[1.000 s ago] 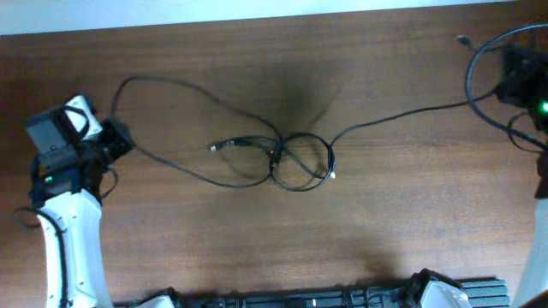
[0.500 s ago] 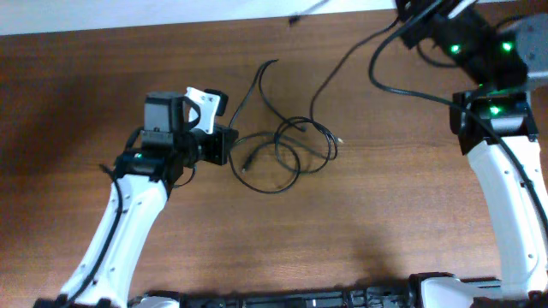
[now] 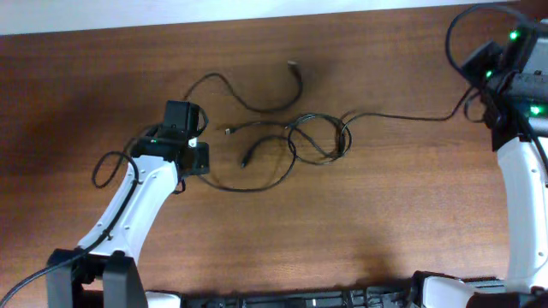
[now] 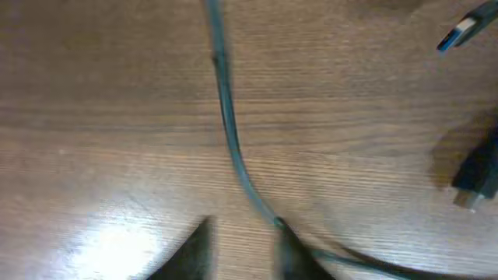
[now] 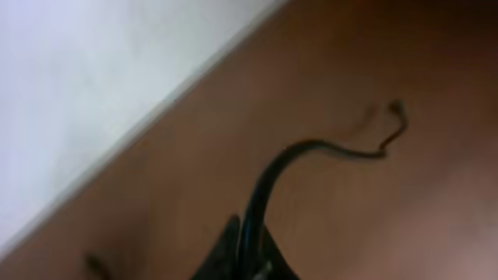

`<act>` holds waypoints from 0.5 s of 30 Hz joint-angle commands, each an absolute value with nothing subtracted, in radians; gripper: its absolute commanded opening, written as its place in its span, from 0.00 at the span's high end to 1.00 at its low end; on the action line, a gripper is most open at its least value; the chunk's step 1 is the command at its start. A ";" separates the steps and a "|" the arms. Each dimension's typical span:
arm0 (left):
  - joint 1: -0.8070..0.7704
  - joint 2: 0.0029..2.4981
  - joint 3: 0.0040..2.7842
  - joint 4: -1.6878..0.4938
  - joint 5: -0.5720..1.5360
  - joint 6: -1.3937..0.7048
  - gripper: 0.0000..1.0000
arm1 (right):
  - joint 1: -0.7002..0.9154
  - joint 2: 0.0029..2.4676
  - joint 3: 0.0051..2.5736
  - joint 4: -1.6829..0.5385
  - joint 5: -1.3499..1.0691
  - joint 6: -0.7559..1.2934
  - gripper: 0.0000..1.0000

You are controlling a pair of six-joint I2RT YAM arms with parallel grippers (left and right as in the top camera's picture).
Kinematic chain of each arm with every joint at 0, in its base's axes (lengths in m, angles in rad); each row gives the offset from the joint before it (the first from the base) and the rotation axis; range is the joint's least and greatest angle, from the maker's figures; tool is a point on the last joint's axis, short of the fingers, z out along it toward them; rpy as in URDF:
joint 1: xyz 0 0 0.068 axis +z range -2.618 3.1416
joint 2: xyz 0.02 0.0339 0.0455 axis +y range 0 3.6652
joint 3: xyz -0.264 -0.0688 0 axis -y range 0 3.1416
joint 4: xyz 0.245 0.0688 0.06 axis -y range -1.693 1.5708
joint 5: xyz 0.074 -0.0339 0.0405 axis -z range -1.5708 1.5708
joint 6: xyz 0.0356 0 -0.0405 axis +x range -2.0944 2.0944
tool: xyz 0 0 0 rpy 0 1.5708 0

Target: Untangle cables

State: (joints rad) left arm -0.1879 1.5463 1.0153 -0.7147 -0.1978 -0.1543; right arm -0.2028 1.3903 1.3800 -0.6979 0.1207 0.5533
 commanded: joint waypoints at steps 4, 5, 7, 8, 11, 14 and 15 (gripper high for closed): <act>-0.187 1.550 1.014 -0.682 -0.118 -0.202 0.01 | -0.011 1.460 1.384 -0.976 0.056 0.554 0.85; -0.187 1.550 1.014 -0.682 -0.119 -0.202 0.01 | 0.020 1.502 1.384 -1.001 0.056 0.554 0.84; -0.187 1.550 1.014 -0.682 -0.119 -0.202 0.01 | 0.071 1.604 1.384 -1.013 0.054 0.534 0.84; -0.187 1.550 1.014 -0.682 -0.119 -0.202 0.01 | 0.091 1.652 1.384 -1.018 0.051 0.487 0.84; -0.187 1.550 1.014 -0.682 -0.119 -0.202 0.01 | 0.130 1.806 1.384 -1.014 0.053 0.371 0.37; -0.187 1.550 1.014 -0.681 -0.119 -0.202 0.01 | 0.130 1.893 1.384 -1.004 0.023 0.635 0.09; -0.187 1.550 1.014 -0.677 -0.118 -0.202 0.01 | 0.130 1.908 1.384 -0.979 -0.009 0.740 0.01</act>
State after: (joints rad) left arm -0.1879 1.5467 1.0153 -0.6842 -0.1276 -0.1879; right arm 0.1272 1.8774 1.3796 -1.0050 0.0391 0.5030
